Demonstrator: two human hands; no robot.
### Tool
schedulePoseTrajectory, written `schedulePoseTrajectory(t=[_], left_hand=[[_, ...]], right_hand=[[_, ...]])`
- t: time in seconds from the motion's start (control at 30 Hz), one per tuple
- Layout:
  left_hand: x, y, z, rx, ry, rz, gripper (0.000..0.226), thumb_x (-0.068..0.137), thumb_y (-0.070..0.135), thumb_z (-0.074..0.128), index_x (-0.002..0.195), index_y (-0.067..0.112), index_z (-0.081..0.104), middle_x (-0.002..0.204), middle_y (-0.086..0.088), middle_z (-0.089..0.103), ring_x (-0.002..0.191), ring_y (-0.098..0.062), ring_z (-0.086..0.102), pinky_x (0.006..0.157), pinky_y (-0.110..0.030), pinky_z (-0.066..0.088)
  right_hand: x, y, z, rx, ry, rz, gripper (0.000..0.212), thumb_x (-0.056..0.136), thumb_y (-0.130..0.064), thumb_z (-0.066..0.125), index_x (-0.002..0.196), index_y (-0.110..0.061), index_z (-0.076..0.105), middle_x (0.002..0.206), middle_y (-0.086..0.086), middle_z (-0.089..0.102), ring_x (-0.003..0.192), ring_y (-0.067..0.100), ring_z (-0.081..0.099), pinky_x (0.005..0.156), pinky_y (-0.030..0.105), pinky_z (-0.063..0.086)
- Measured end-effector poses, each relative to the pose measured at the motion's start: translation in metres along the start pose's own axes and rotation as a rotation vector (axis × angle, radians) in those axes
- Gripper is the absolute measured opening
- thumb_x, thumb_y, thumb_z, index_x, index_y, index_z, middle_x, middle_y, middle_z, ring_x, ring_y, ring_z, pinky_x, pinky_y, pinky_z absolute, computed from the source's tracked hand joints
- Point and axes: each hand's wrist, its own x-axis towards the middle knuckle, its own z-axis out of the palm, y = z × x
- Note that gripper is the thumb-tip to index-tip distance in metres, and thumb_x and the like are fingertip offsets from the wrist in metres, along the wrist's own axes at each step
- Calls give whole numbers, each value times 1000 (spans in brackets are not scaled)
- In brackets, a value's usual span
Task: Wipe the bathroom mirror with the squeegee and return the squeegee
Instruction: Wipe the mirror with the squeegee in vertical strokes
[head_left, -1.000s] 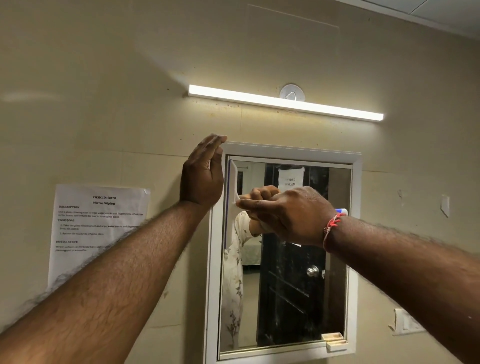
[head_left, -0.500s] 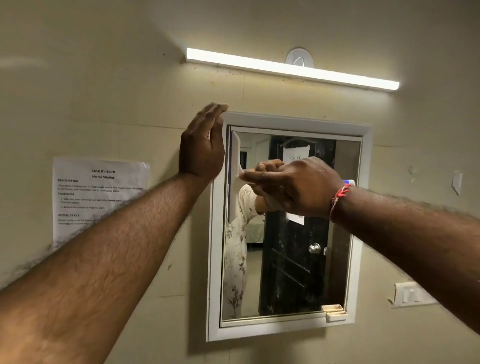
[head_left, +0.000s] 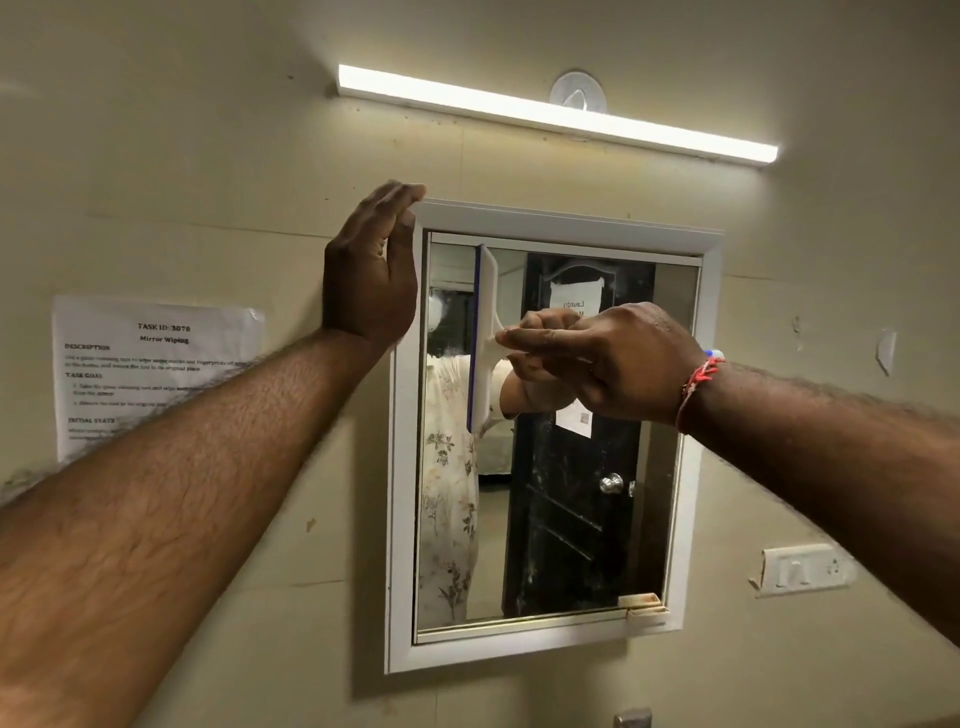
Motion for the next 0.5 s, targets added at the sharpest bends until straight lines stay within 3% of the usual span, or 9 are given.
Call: schedulePoseTrajectory(t=[0.07, 0.17, 0.23, 0.5], left_hand=[[0, 1, 0, 3, -2, 0, 37, 118, 26, 45, 143, 14, 69, 149, -7, 67, 146, -20, 57, 123, -23, 41], [-1, 1, 0, 5, -7, 4, 38, 118, 28, 44, 145, 15, 68, 150, -6, 67, 146, -19, 56, 123, -24, 41], [-1, 1, -1, 20, -5, 18, 38, 119, 28, 43, 145, 15, 68, 149, -7, 67, 146, -19, 57, 123, -25, 41], [-1, 2, 2, 35, 26, 63, 37, 118, 24, 45, 143, 10, 69, 145, -12, 69, 141, -25, 61, 122, -18, 37]], right_hand=[[-8, 6, -3, -30, -9, 2, 46, 104, -30, 59, 149, -25, 65, 80, -26, 29, 55, -9, 24, 53, 17, 31], [-23, 16, -8, -92, -2, -5, 47, 104, -34, 57, 150, -25, 64, 76, -7, 57, 64, 1, 34, 60, 12, 25], [-31, 20, -14, -110, -8, -5, 47, 104, -35, 56, 150, -27, 64, 84, 2, 71, 66, 4, 39, 58, 18, 31], [-66, 47, -27, -144, -78, 40, 52, 100, -27, 65, 152, -32, 60, 96, 6, 76, 57, 10, 45, 58, 24, 42]])
